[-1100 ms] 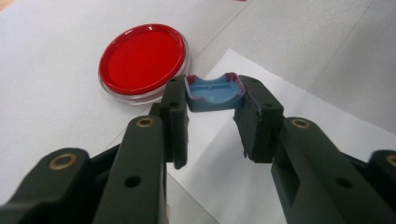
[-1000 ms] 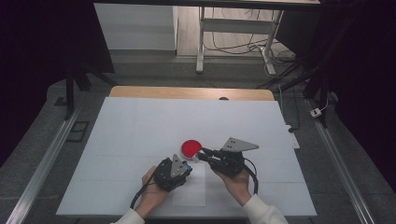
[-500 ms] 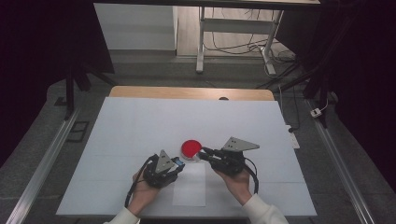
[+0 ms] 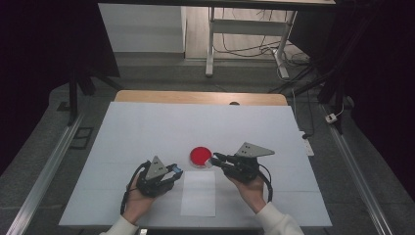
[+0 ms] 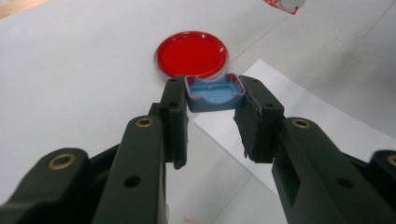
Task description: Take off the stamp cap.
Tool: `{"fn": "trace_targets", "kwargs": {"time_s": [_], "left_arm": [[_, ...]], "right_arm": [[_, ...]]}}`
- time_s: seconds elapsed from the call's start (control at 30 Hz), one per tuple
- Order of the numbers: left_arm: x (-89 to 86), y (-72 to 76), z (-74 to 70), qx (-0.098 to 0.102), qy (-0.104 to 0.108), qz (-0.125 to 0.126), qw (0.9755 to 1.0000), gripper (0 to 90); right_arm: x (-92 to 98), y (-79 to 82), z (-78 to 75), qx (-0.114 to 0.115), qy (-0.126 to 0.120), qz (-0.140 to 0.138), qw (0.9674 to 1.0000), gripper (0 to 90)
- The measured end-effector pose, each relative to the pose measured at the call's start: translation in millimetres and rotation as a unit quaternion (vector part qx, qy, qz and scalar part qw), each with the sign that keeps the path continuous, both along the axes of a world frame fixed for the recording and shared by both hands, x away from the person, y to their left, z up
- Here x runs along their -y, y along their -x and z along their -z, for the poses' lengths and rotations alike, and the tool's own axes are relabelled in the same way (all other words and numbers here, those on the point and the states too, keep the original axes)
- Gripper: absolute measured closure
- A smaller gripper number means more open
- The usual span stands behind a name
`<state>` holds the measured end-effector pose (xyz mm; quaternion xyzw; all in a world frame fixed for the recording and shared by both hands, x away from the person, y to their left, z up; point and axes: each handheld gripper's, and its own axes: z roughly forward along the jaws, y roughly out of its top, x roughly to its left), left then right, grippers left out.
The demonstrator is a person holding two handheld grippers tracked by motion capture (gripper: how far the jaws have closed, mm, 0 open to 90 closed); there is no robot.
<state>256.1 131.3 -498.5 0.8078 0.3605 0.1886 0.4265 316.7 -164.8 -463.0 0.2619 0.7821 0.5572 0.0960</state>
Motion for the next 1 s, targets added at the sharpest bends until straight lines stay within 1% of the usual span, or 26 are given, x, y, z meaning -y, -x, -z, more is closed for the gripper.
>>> {"fn": "trace_targets", "kwargs": {"time_s": [0.33, 0.47, 0.6, 0.7, 0.73, 0.77, 0.8, 0.87, 1.0], "left_arm": [[-25.0, 5.6, -1.0, -0.006, 0.01, -0.014, 0.9998, 64.8], [-36.1, 9.8, 0.0, -0.009, 0.014, -0.02, 0.9997, 64.8], [-48.2, 13.1, 0.2, -0.014, 0.027, -0.032, 0.999, 64.8], [-56.2, 17.1, 0.4, -0.017, 0.036, -0.04, 0.9984, 64.8], [-58.8, 18.8, 0.7, -0.018, 0.038, -0.042, 0.9982, 64.8], [-61.2, 20.6, 1.1, -0.019, 0.04, -0.045, 0.998, 64.8], [-63.6, 22.4, 1.6, -0.02, 0.043, -0.046, 0.9978, 64.8], [-67.8, 26.0, 2.6, -0.022, 0.046, -0.049, 0.9975, 64.8], [-74.3, 30.1, 3.4, -0.023, 0.051, -0.054, 0.997, 64.7]], "right_arm": [[2.3, -2.8, -0.7, 0.009, 0.005, 0.0, 0.9999, 75.7], [2.5, -5.0, 0.1, 0.008, 0.008, 0.0, 0.9999, 75.6], [1.4, -8.9, 1.7, 0.009, 0.013, -0.002, 0.9999, 75.6], [0.2, -11.6, 1.3, 0.013, 0.018, -0.003, 0.9997, 75.6], [-0.4, -13.6, -0.1, 0.019, 0.023, -0.002, 0.9996, 75.5], [-0.4, -13.6, -0.1, 0.019, 0.023, -0.002, 0.9996, 75.5], [-0.5, -14.8, -0.5, 0.024, 0.023, -0.002, 0.9994, 75.5], [-0.3, -17.6, -1.6, 0.025, 0.031, -0.001, 0.9992, 75.5], [0.3, -22.1, -2.0, 0.026, 0.036, 0.003, 0.999, 75.5]]}}
